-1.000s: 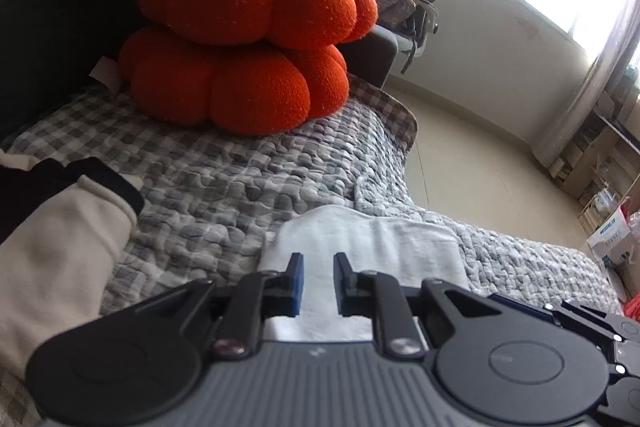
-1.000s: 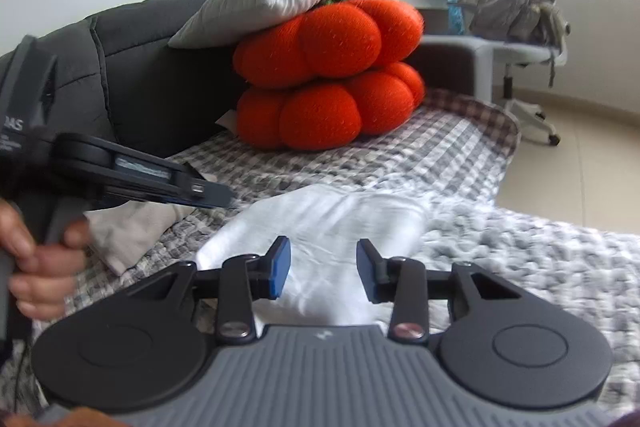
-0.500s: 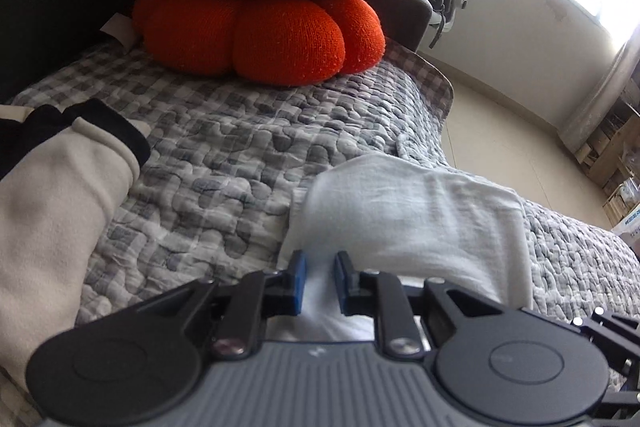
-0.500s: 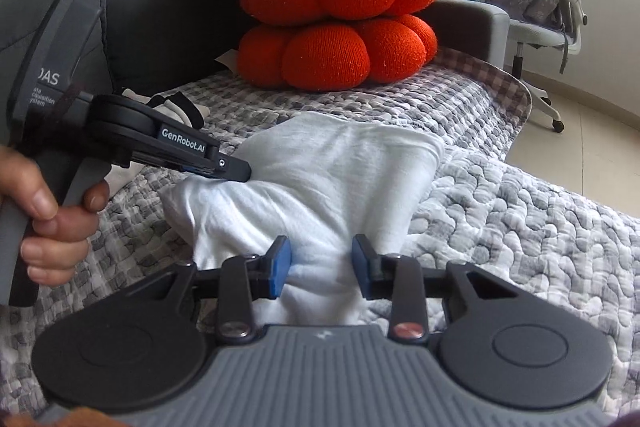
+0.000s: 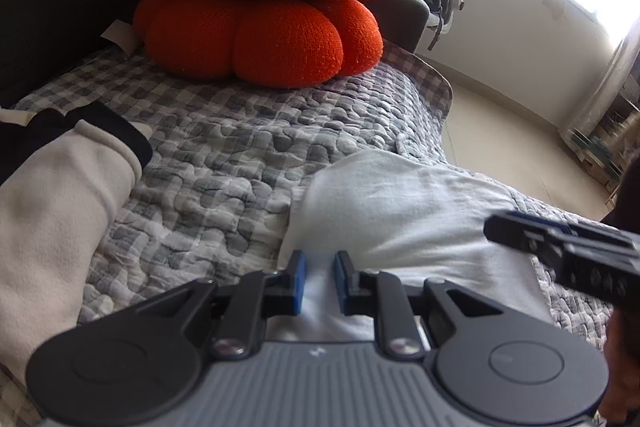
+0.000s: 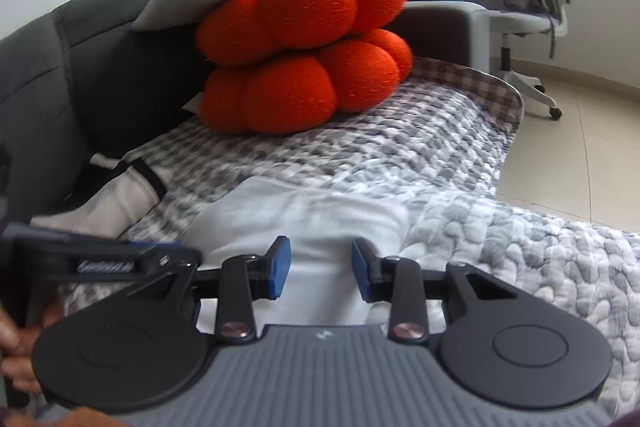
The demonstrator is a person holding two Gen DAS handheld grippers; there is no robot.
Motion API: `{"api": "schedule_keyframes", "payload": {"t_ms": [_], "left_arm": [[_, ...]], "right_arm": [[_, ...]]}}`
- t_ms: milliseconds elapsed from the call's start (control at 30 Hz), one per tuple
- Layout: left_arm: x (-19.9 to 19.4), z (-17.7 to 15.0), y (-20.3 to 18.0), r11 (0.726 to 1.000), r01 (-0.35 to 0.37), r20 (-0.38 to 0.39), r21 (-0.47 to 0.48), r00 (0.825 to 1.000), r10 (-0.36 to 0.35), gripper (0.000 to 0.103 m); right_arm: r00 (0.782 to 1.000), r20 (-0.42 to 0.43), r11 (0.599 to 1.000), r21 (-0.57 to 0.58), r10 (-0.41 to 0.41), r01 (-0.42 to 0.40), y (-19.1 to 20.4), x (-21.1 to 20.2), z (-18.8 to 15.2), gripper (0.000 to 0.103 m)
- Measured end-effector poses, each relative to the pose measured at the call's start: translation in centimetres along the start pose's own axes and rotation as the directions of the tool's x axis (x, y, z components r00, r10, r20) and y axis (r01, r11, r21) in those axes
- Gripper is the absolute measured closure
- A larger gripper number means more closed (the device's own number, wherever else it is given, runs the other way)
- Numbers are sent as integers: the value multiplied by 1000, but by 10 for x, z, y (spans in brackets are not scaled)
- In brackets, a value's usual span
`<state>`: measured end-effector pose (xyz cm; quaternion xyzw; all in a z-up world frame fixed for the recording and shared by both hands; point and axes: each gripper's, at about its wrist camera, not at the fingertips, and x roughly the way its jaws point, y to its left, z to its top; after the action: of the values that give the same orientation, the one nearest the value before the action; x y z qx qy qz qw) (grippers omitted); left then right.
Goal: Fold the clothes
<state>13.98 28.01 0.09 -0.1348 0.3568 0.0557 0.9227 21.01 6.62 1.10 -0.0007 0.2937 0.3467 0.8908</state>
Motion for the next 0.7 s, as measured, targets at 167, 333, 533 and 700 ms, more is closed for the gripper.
{"api": "schedule_keyframes", "payload": {"t_ms": [167, 333, 533, 700], "left_arm": [[-2, 2, 0, 1000, -1, 0, 12, 1000, 1, 85], [-8, 16, 5, 1000, 7, 14, -21, 1000, -7, 78], [-6, 36, -2, 999, 23, 50, -32, 999, -21, 76], [16, 36, -11, 999, -31, -26, -28, 999, 31, 72]], "right_arm": [[992, -17, 992, -13, -125, 125, -6, 19, 4, 66], [994, 20, 994, 46, -103, 102, -4, -6, -7, 62], [996, 54, 997, 41, -68, 66, 11, -36, -24, 62], [998, 41, 999, -2, -51, 51, 28, -45, -34, 61]]}}
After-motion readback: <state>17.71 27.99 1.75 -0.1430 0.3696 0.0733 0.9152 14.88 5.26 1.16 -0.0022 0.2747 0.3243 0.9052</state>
